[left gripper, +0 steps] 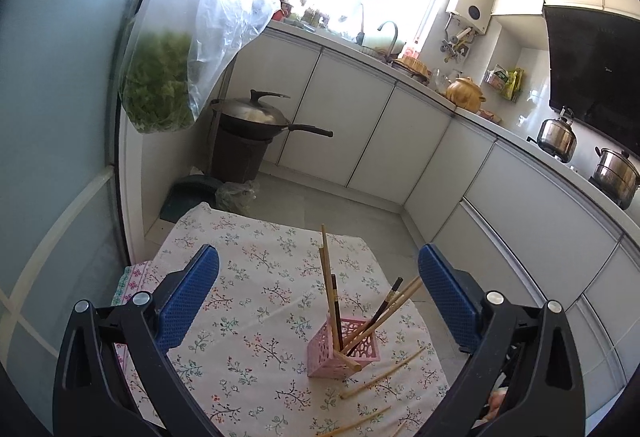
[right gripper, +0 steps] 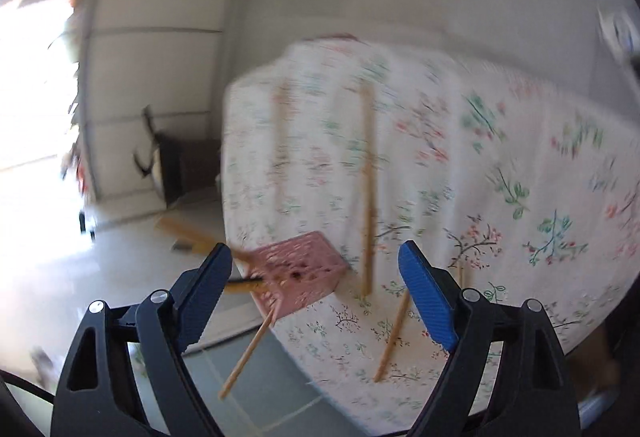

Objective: Organize utensils
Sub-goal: 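Open the right gripper to drop the chopstick into the pink holder, then lower the right gripper to the cloth and close on a wooden chopstick, then carry the chopstick over the pink holder and open the right gripper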

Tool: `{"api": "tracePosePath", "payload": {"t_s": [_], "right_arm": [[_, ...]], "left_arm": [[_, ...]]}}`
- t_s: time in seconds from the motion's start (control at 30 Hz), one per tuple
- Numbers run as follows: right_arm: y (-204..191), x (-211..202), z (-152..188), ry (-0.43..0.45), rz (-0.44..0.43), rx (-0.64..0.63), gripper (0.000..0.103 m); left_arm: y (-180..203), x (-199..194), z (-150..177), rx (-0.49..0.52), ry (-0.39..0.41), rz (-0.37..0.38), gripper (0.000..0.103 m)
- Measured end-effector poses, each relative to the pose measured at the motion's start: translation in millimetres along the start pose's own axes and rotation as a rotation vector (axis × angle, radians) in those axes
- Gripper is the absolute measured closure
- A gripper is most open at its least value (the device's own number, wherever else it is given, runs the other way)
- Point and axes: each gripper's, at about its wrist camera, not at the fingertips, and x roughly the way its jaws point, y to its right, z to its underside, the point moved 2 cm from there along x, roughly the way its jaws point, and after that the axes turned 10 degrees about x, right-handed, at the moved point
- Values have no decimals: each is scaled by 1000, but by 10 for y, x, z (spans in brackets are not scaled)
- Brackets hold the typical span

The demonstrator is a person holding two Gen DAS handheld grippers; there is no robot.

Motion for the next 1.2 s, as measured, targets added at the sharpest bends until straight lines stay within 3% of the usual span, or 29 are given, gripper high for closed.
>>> {"api": "tracePosePath", "payload": {"t_s": [0.07,0.13,0.27,0.33,0.4,0.5,0.57,0.6,0.63,0.67,0.77,0.9,1.07,1.2], "right_arm": [[99,129,-190,44,41,41,20],[-14,182,-344,138,121,-25,20],[-403,370,-469,229,257,-162,21],[-561,512,-502,260,335,-231,36],[-656,680,-528,271,417,-300,45],[-608,962,-545,246,563,-332,50],[-511,1081,-590,253,607,-309,51],[-552,1097,-570,296,616,-328,57],[-576,1141,-548,306,635,-358,83],[-589,1203,-537,296,654,-383,92],[-593,1166,-544,310,593,-373,97],[-691,832,-442,354,427,-397,97],[-1031,140,59,404,281,-582,97],[-1250,-348,534,439,216,-714,97]], "left_arm": [[33,35,13,17,-7,-1,7],[77,91,35,35,-23,3,7],[187,223,92,63,-54,11,7],[223,287,106,70,-66,21,7],[246,321,124,76,-71,27,7],[225,342,122,74,-72,24,7],[186,353,123,66,-76,22,7],[164,360,124,61,-80,22,7],[140,362,130,56,-84,23,7],[131,364,132,50,-87,23,7],[77,362,131,31,-92,31,7],[19,325,121,12,-89,36,7],[8,219,66,-11,-63,49,7],[-11,170,44,-20,-51,48,7]]}}
